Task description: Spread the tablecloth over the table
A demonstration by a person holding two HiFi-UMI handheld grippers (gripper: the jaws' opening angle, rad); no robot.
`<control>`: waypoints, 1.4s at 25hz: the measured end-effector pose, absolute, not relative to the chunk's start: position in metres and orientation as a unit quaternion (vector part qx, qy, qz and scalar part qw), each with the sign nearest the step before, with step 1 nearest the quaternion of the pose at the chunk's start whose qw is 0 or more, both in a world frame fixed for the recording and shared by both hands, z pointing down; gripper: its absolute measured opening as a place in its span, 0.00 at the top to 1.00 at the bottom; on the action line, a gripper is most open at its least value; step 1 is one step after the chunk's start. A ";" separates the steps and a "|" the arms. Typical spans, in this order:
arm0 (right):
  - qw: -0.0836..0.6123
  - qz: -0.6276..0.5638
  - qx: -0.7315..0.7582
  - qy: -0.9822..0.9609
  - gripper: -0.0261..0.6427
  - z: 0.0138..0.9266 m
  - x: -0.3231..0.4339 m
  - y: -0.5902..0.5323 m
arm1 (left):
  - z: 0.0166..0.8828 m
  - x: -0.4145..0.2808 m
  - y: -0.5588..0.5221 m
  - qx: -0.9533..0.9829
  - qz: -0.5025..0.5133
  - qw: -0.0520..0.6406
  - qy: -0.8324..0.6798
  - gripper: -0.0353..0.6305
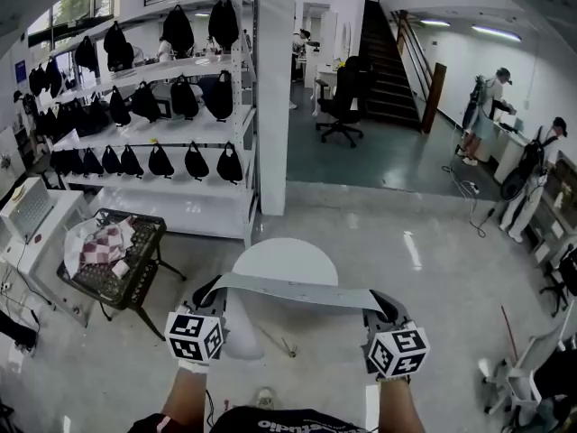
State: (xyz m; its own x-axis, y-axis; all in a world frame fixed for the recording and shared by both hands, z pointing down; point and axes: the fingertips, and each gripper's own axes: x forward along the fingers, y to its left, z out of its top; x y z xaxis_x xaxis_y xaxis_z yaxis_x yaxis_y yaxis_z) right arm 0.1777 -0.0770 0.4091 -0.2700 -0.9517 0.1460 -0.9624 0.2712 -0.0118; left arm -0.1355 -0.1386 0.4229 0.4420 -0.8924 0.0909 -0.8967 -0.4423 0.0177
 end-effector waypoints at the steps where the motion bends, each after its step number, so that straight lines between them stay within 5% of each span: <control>1: 0.056 0.049 0.603 -0.794 0.92 0.407 0.177 -0.083 | 0.422 -0.136 -0.145 0.849 0.033 0.032 -0.526 0.92; 35: 0.064 0.024 0.662 -0.747 0.92 0.382 0.153 -0.206 | 0.402 -0.152 -0.303 0.884 0.009 0.003 -0.467 0.92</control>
